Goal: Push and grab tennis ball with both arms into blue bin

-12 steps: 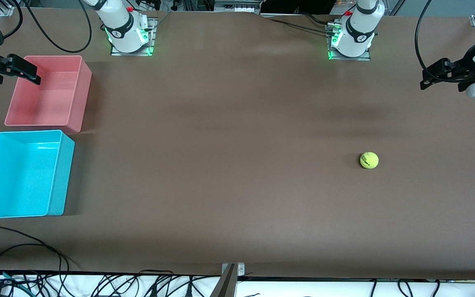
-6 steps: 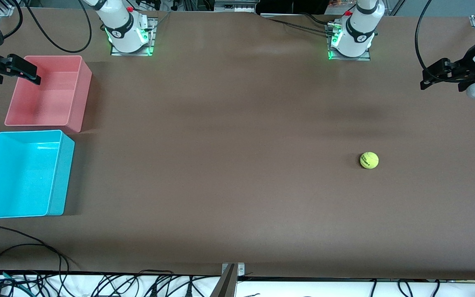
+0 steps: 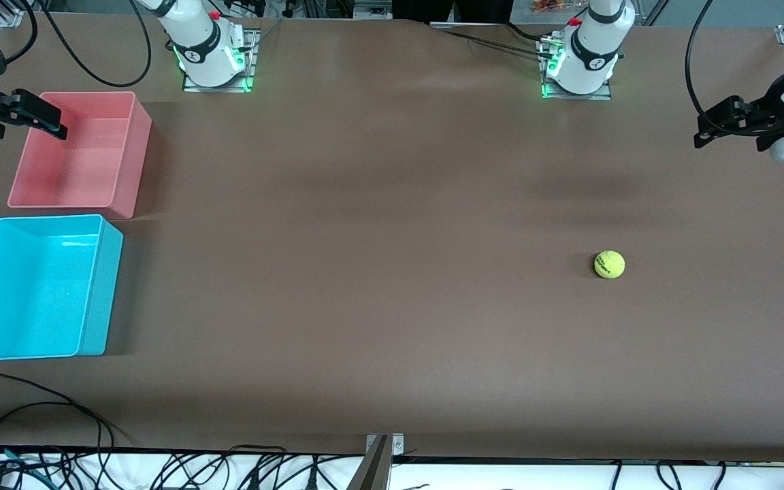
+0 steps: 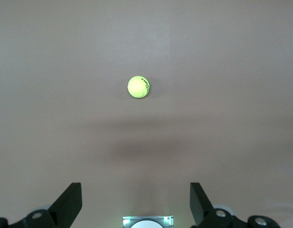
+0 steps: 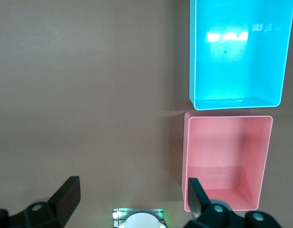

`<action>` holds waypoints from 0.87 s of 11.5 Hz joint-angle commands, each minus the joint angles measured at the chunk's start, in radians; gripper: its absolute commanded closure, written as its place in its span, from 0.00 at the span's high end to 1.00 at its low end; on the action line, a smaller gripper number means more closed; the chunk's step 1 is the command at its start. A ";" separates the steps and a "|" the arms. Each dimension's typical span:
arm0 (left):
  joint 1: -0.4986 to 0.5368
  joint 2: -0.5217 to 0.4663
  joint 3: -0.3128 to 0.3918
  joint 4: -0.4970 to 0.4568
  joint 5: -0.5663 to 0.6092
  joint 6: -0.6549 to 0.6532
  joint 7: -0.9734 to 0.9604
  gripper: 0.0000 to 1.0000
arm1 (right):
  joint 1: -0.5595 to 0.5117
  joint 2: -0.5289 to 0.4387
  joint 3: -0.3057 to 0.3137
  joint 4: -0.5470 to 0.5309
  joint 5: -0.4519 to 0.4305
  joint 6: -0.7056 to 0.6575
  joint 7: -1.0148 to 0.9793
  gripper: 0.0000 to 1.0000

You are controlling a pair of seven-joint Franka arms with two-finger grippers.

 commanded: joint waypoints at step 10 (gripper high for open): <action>-0.002 0.004 0.005 0.028 -0.022 -0.021 -0.013 1.00 | -0.002 0.004 0.005 0.027 -0.037 -0.025 -0.010 1.00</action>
